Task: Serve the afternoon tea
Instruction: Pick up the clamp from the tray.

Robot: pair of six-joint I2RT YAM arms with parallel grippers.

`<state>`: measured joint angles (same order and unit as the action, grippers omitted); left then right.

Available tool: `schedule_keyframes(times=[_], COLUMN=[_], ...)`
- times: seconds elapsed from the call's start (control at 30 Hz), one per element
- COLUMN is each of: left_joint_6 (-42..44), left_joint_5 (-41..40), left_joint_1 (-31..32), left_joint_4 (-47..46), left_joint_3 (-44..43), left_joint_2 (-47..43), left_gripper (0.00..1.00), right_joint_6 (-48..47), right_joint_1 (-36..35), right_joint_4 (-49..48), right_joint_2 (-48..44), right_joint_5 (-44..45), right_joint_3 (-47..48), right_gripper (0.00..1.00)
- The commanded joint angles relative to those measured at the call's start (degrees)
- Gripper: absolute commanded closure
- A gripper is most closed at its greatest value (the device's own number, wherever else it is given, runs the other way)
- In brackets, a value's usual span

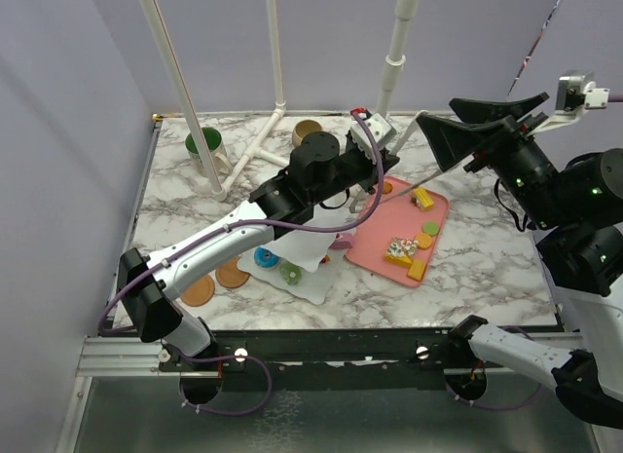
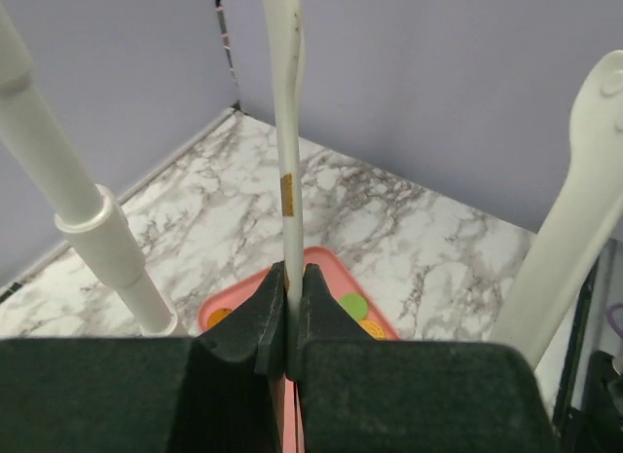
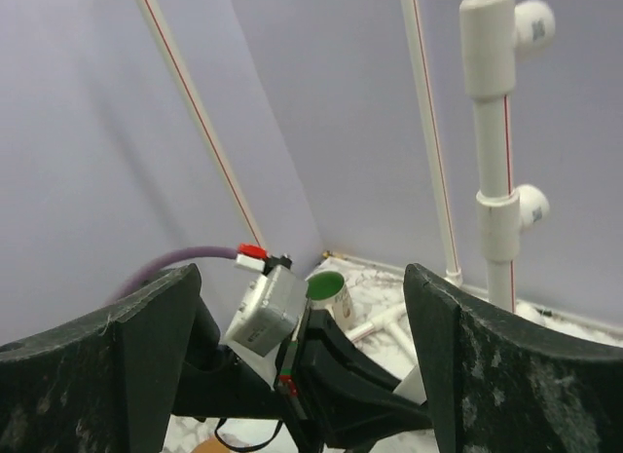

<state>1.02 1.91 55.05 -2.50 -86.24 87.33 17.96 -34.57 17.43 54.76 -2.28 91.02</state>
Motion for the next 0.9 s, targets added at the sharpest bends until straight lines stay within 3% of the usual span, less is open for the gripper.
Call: schedule_keyframes(times=[0.0,0.13,0.6,0.87], left_joint_6=[-7.52,-12.69,-20.90,-21.15], left_joint_5=[16.12,23.26,26.45,28.14], left_joint_1=[-2.59,-5.22,-8.80,-9.12], left_joint_4=[2.41,2.26,1.01,1.01], left_joint_3=[0.97,0.13,-7.95,-10.15], left_joint_2=[-1.76,-2.15,-4.57,-5.58], left_gripper=[1.00,1.00,1.00,1.00], right_joint_6=[-3.81,-4.19,0.00,1.37], right_joint_1=[-0.35,-0.35,-0.33,-0.33], right_joint_4=[-1.48,-1.38,-1.48,-3.90], right_joint_2=[0.35,-0.88,-10.65,-12.26], right_joint_5=[-0.38,0.74,0.80,-16.55], right_joint_3=[4.00,2.59,-7.19,-11.14], right_gripper=[0.11,0.10,0.10,0.11])
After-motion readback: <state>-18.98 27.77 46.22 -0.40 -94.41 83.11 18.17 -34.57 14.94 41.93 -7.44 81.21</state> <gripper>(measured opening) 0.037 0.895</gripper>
